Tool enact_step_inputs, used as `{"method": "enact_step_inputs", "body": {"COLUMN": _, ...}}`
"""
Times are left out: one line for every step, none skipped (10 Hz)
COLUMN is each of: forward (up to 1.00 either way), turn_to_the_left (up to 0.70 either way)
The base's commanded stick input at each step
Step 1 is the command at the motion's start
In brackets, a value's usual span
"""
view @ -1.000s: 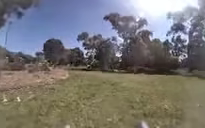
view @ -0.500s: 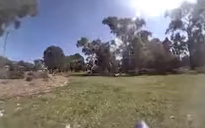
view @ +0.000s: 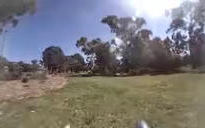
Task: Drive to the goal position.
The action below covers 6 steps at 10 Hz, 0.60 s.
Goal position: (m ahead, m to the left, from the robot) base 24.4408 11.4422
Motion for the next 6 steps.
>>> {"method": "enact_step_inputs", "body": {"forward": 1.0, "turn_to_the_left": 0.0}}
{"method": "enact_step_inputs", "body": {"forward": 1.0, "turn_to_the_left": 0.0}}
{"method": "enact_step_inputs", "body": {"forward": 1.0, "turn_to_the_left": 0.0}}
{"method": "enact_step_inputs", "body": {"forward": 1.0, "turn_to_the_left": 0.0}}
{"method": "enact_step_inputs", "body": {"forward": 1.0, "turn_to_the_left": 0.0}}
{"method": "enact_step_inputs", "body": {"forward": 1.0, "turn_to_the_left": 0.0}}
